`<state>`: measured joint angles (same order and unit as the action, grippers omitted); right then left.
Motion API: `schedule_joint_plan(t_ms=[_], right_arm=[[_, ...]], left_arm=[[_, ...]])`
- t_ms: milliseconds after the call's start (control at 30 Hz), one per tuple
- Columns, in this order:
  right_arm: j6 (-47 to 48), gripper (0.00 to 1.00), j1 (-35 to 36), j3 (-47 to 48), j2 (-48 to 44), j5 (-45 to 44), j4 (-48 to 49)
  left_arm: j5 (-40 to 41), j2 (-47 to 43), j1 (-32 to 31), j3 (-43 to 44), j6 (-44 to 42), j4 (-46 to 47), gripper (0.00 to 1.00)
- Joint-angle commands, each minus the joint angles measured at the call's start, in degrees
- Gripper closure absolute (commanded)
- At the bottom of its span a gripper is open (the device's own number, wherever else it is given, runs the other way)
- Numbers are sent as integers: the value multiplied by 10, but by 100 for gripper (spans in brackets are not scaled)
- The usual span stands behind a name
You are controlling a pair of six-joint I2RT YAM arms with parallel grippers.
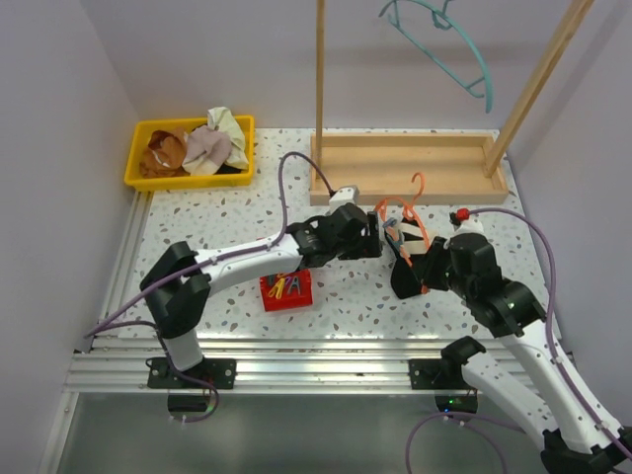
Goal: Remove the underwear clipped to the hanger
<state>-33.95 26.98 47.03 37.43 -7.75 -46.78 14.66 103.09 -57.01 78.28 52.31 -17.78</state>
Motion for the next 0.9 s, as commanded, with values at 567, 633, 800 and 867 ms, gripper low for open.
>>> schedule_joint_plan(t_ms=[567,633,800,867], right_arm=[[-16,100,-1,32,-2,-16,-19],[-14,100,-1,31,-8,-19,-23],[-10,100,-1,28,-17,-22,-32],[-11,100,-1,28,-23,-23,-34]], left_arm=[[-73,-11,17,6,165,93,0],[-95,7,22,33,174,83,0],[-113,52,23,76,181,60,0],[-112,62,24,84,180,56,0]])
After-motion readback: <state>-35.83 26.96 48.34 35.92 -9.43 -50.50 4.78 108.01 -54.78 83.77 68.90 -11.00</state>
